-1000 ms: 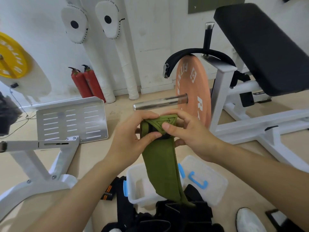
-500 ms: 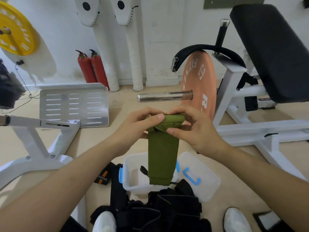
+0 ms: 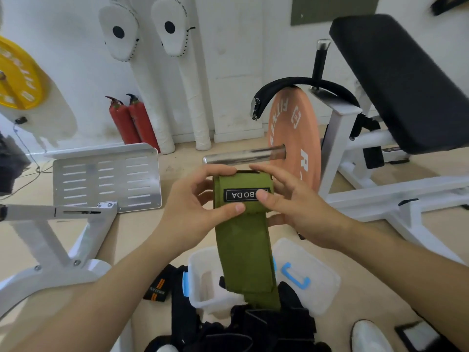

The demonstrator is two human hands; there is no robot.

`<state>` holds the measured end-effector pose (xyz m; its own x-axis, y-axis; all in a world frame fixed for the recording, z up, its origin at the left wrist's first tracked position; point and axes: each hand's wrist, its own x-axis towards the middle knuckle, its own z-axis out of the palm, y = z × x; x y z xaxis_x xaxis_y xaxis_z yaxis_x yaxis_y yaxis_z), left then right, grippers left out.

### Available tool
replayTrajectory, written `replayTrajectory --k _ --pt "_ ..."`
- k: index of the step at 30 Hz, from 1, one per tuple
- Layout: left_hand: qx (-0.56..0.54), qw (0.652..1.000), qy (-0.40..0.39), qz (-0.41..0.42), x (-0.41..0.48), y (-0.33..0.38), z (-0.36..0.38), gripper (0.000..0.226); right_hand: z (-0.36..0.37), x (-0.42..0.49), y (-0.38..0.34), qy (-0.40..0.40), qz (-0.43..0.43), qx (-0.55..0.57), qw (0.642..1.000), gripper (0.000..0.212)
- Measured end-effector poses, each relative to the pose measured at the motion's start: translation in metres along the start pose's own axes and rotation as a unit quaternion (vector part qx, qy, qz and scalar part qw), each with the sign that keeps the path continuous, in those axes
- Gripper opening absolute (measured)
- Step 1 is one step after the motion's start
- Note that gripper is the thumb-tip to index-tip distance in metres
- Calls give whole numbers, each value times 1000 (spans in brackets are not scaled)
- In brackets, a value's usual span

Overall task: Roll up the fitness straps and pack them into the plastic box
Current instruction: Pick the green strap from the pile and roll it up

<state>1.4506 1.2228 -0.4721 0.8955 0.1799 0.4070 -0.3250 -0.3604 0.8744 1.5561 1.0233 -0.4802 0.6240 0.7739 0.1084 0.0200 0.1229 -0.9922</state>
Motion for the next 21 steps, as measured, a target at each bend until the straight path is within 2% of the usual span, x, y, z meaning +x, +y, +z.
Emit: replayTrajectory --k 2,5,9,13,17,21 --pt "35 999 -7 19 -1 -2 2 63 0 1 2 7 -20 9 1000 49" --pt "19 999 -27 -42 -2 0 9 71 -1 1 4 15 -38 16 999 48" --pt "-75 986 -40 -143 -4 3 18 63 -2 1 11 37 -74 -48 995 50" --pt "-89 977 -37 -192 -3 7 23 50 1 0 16 62 -122 -134 981 51" --pt "-105 978 2 -182 -1 6 24 28 2 0 17 65 -134 -167 975 54" --pt "-117 984 5 -137 1 5 21 38 0 0 12 63 -90 -123 986 51"
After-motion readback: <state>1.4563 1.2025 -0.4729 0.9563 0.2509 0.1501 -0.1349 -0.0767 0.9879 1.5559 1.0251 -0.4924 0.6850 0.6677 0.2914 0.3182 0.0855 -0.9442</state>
